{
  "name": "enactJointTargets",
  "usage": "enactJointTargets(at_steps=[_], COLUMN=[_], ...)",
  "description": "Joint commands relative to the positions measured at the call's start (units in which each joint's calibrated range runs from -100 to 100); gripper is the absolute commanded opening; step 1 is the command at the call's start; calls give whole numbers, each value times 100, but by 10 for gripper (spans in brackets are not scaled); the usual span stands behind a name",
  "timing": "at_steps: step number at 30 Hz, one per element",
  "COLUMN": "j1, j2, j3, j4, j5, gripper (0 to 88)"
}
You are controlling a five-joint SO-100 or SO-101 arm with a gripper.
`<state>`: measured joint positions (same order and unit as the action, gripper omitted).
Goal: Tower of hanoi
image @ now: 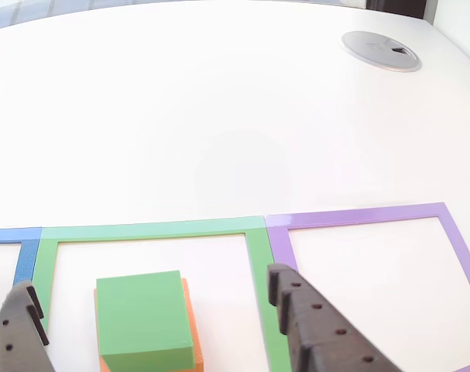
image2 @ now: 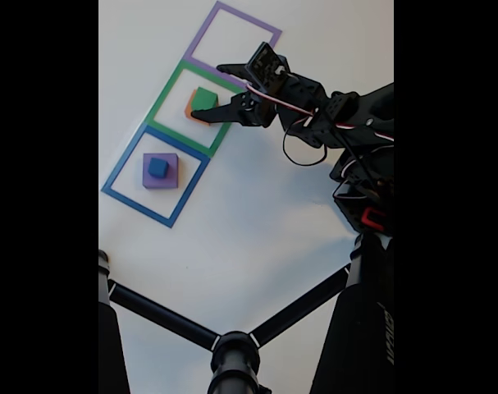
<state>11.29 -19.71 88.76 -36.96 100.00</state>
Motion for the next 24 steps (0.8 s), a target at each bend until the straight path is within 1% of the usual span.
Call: enactJointTargets(at_steps=[1,9,24], j1=[-132,-180,-458], j2=[352,1176,1757], j3=[-57,-203,-457], j4=[-506,-1195,-1357], j5=[0,0,0], gripper=[349,337,315])
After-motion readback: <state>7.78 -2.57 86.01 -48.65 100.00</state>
